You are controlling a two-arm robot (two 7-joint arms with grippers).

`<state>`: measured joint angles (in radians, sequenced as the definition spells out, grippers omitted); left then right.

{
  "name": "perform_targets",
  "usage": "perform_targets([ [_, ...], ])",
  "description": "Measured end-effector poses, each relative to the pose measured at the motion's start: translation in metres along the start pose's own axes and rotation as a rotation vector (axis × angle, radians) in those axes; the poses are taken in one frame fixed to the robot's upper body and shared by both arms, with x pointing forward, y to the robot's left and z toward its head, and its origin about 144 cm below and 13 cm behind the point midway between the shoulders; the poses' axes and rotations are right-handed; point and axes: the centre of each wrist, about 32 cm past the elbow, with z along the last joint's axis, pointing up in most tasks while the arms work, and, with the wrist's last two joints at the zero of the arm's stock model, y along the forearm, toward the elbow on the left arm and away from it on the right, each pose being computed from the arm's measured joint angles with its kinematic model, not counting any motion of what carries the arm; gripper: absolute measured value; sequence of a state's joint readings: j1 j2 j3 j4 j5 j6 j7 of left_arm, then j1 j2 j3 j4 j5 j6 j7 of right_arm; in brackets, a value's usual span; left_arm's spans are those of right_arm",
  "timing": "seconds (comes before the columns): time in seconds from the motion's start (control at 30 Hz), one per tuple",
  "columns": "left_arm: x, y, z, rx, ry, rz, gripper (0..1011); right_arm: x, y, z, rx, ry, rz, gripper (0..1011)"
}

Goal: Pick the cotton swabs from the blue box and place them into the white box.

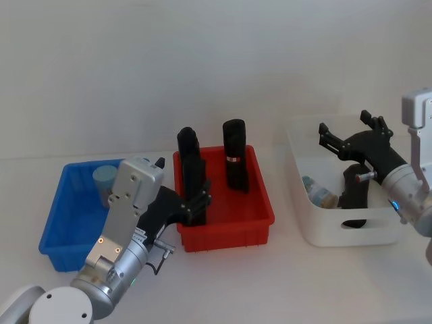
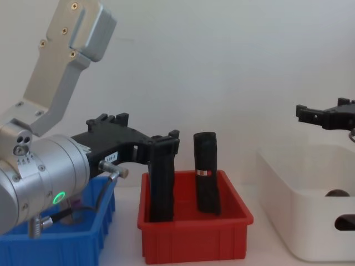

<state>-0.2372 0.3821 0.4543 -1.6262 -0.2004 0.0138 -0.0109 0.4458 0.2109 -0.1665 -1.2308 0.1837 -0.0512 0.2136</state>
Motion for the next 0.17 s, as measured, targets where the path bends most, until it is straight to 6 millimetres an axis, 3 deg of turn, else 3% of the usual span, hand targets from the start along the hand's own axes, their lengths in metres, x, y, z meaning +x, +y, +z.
perform_targets([
  [0.17, 0.0, 0.0, 0.0, 0.0, 0.0, 0.0, 1004, 0.0, 0.0, 0.0, 0.0, 0.0, 0.001, 1001],
])
